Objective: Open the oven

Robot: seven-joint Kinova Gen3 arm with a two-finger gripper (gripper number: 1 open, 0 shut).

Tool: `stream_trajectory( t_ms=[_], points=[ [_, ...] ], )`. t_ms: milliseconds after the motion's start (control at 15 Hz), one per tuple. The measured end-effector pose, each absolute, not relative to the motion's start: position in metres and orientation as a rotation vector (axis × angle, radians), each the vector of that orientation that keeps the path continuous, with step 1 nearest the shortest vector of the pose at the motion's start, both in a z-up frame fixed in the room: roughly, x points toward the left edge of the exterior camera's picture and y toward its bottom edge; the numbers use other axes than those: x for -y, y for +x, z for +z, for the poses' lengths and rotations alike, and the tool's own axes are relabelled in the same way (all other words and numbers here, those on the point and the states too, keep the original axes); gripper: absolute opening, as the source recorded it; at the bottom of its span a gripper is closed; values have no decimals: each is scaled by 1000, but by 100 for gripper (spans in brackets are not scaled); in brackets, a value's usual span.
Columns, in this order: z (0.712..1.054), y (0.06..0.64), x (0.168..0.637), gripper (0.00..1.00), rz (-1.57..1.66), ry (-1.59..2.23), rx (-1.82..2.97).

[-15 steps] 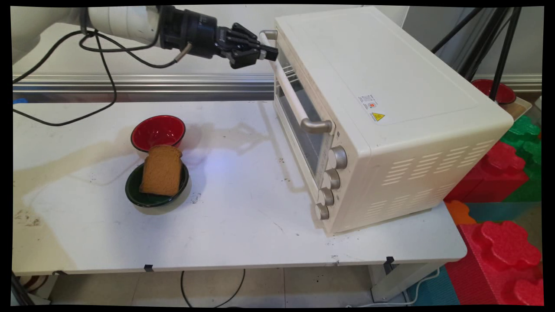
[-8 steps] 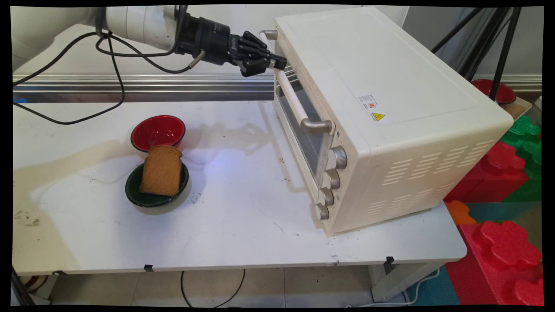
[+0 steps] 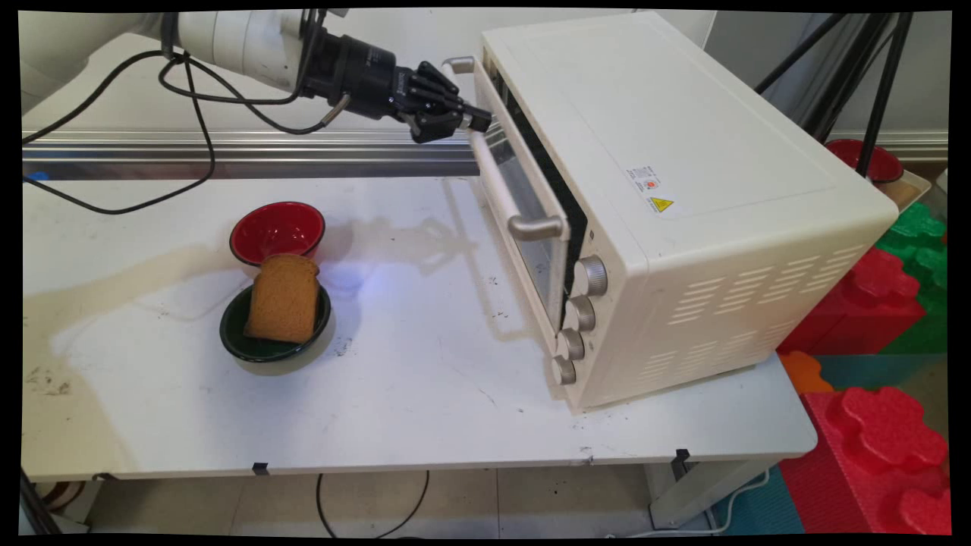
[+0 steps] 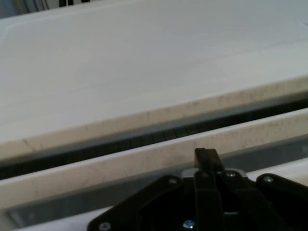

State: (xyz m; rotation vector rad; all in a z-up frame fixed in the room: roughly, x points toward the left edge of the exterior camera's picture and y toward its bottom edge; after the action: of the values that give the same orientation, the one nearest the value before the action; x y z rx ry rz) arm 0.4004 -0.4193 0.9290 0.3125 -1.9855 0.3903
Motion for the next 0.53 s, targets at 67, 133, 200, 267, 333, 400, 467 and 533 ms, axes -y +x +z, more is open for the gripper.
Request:
stream_trajectory(
  t_ms=[67,133,200,267,333,400,467,533],
  points=[
    [929,403,418,0,388,309,1995],
    [929,405,416,0,385,305,2003],
    [929,407,415,0,383,301,2011],
    [930,409,413,0,382,297,2018],
    [930,412,411,0,379,291,2028],
    [930,414,409,0,378,287,2035],
    [930,417,407,0,375,281,2047],
    [930,420,404,0,372,278,2057]
  ],
)
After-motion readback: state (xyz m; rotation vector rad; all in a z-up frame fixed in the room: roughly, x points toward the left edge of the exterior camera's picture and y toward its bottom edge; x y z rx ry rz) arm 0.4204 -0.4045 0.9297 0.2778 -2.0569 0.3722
